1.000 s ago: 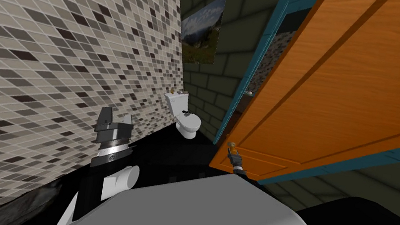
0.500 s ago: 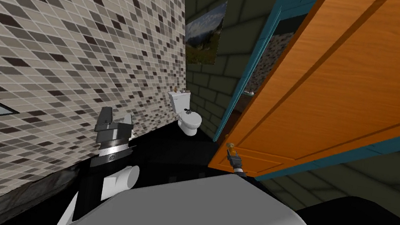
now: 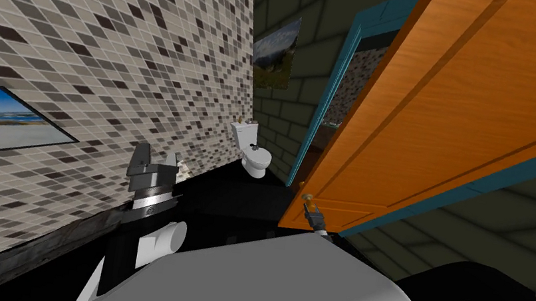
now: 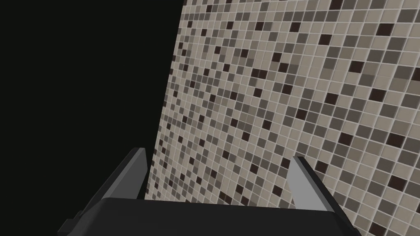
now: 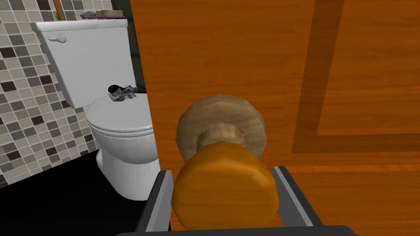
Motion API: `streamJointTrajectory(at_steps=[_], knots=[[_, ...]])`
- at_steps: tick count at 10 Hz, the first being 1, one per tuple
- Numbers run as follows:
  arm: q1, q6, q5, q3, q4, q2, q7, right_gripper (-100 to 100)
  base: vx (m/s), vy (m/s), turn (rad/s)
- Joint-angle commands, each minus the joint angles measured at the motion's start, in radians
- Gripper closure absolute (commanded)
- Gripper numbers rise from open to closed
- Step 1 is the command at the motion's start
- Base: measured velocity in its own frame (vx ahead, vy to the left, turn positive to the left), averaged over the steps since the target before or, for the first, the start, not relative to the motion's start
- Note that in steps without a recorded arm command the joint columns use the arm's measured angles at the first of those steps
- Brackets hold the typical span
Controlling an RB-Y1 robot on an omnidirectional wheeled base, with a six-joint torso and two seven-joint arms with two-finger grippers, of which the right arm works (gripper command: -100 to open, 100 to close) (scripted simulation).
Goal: Pull the door open
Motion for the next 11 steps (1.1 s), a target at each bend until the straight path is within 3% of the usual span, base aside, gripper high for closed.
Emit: streamJointTrajectory(at_steps=[1,8,9,10,11], knots=[[0.003,-0.016,0.006,0.009,0.007,-0.009,-0.011,100,-0.126,-0.014,0.114],[0.019,-0.103,0.036,0.057,0.049,-0.056,-0.075,100,-0.212,-0.038,0.123],[0.021,-0.111,0.039,0.062,0.053,-0.06,-0.081,100,-0.23,-0.018,0.087],[0.018,-0.102,0.039,0.061,0.051,-0.054,-0.074,100,-0.102,-0.006,0.013],[0.018,-0.116,0.046,0.069,0.066,-0.059,-0.086,100,-0.136,-0.017,0.123]])
